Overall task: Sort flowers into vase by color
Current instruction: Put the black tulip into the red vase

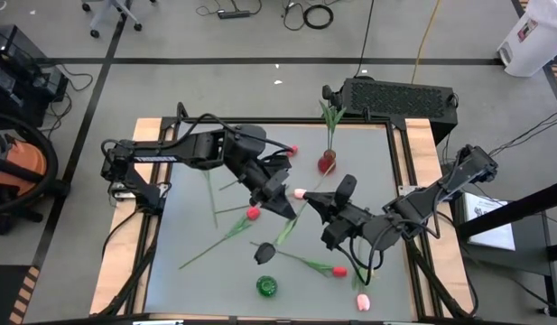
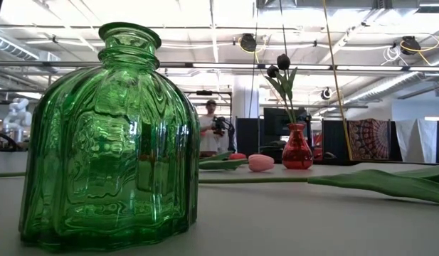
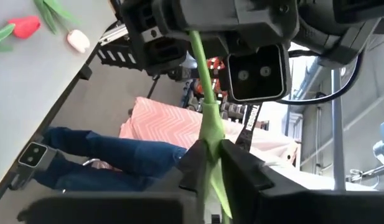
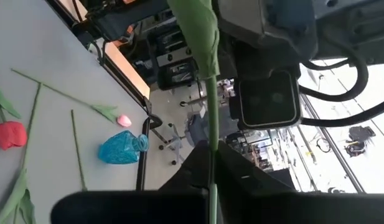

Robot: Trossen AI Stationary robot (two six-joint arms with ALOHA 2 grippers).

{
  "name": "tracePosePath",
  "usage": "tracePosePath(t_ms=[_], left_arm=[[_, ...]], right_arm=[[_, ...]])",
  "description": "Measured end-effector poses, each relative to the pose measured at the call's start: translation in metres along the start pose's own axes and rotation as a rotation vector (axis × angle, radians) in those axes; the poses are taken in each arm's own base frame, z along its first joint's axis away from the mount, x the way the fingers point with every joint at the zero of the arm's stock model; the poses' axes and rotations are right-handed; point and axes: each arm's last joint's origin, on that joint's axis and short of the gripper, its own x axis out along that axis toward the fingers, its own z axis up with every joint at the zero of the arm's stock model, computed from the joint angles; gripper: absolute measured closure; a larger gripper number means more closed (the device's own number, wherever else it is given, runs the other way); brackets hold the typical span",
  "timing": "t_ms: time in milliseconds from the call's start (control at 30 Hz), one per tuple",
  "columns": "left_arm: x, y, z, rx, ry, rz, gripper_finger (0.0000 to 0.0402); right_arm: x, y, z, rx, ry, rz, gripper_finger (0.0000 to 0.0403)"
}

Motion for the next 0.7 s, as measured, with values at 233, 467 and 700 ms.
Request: tracePosePath(t_ms=[233,467,700], left_arm=[[-0.003,-0.013,0.005,0.055,-0.032,-0.112,0.0304],[-0.024,-0.023,0.024,0.183,-0.135,-0.217,0.0299],[-0.063,-0.031,0.036,0.400,-0.378,-0.199,0.0299]], right_arm=[[-0.002,0.001,0.001,0.004,-0.006,0.007,0.0402],[-0.014,0.007,0.002,0.049,0.030,-0.006,0.0402],[-0.034,0.001,-0.003,0.315,0.070,-0.059,0.0403]])
